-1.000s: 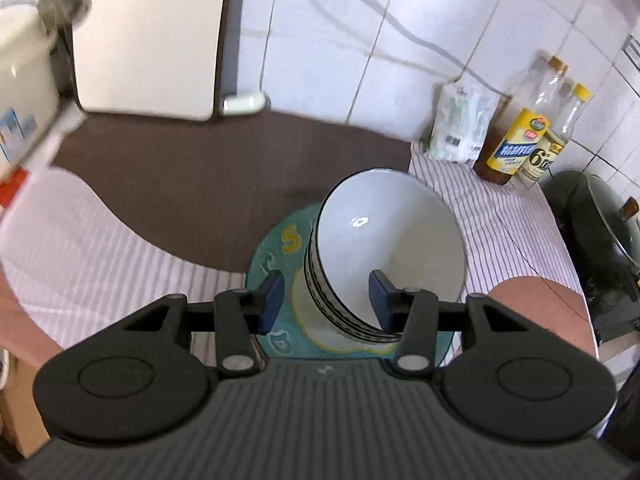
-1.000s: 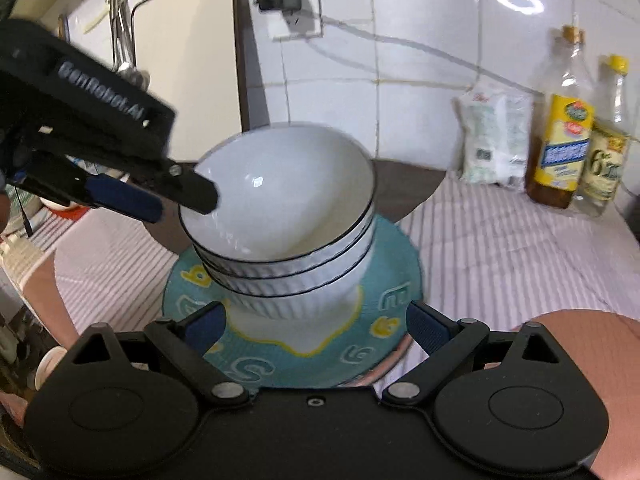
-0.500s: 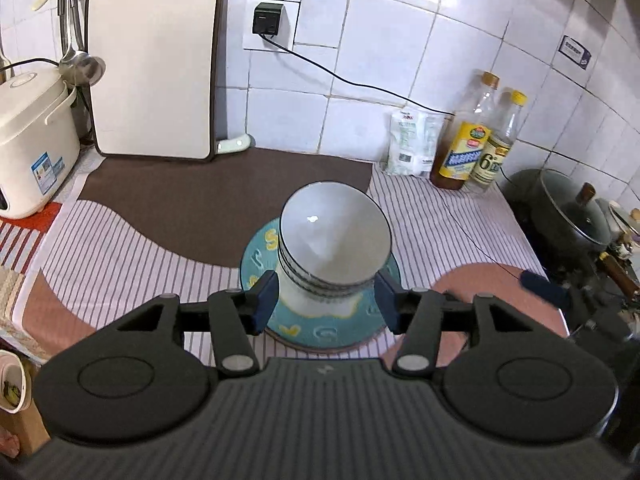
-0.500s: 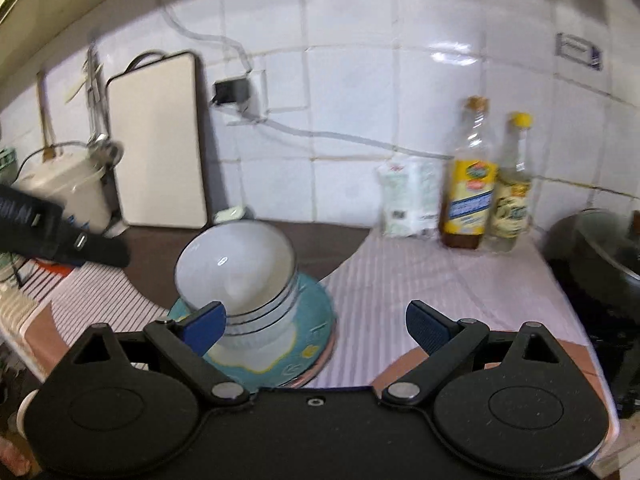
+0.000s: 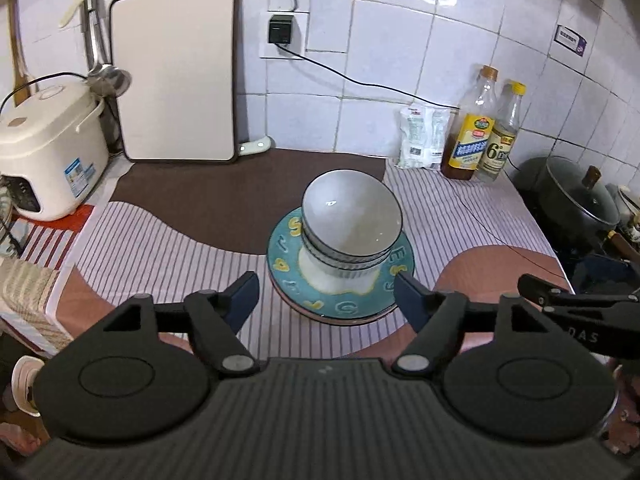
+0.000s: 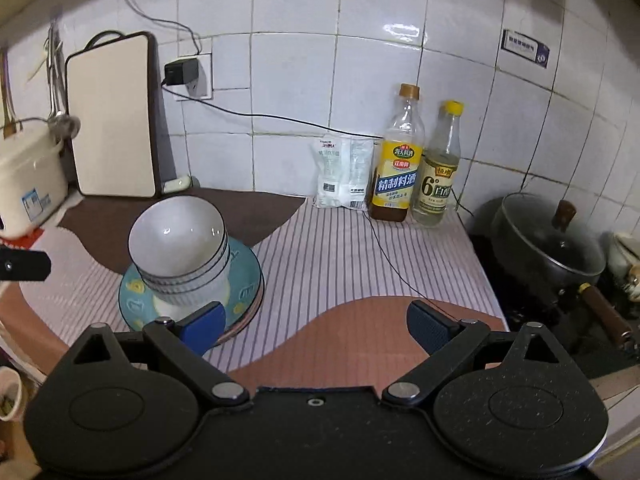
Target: Organize plates and bowls
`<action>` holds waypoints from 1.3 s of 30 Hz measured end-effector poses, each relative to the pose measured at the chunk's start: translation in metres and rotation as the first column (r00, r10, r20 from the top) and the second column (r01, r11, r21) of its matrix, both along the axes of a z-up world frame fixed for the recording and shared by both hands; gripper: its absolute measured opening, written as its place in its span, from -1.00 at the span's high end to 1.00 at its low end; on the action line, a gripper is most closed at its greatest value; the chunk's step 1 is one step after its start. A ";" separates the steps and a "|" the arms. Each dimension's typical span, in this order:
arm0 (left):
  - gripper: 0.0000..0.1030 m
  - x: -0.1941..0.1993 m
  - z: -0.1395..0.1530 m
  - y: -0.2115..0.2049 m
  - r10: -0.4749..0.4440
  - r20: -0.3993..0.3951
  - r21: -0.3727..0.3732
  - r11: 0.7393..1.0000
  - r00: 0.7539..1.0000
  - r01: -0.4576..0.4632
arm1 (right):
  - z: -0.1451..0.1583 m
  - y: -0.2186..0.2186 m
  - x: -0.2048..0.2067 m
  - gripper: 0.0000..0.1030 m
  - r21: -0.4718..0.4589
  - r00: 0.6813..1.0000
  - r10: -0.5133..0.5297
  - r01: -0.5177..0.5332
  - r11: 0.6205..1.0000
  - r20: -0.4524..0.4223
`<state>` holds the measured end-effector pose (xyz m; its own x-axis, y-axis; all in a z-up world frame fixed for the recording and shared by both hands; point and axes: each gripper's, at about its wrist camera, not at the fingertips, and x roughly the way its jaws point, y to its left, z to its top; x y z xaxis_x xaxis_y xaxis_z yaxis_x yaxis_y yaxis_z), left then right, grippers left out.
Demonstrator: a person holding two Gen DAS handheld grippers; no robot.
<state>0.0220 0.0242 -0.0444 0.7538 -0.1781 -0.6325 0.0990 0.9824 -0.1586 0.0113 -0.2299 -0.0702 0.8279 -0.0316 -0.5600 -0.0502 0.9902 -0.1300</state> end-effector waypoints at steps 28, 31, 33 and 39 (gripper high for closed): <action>-0.91 -0.039 -0.016 -0.010 0.045 0.106 0.062 0.997 0.993 -0.052 | -0.004 0.003 -0.040 -0.95 -0.012 0.993 -0.110 0.111 0.994 0.034; -0.92 -0.040 -0.020 -0.009 0.048 0.104 0.067 0.996 0.993 -0.055 | -0.004 0.002 -0.044 -0.95 0.001 0.992 -0.118 0.118 0.993 0.043; -0.92 -0.040 -0.022 -0.008 0.051 0.098 0.065 0.996 0.994 -0.057 | -0.005 0.002 -0.046 -0.95 0.000 0.991 -0.121 0.121 0.993 0.049; -0.92 -0.039 -0.029 -0.008 0.055 0.091 0.104 0.993 0.994 -0.064 | -0.001 -0.002 -0.049 -0.95 0.034 0.985 -0.154 0.151 0.988 0.082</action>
<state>-0.0166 0.0160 -0.0731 0.8145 -0.0665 -0.5763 0.0491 0.9977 -0.0459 -0.0382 -0.2318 -0.0710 0.8588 -0.1469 -0.4909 0.1117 0.9887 -0.1004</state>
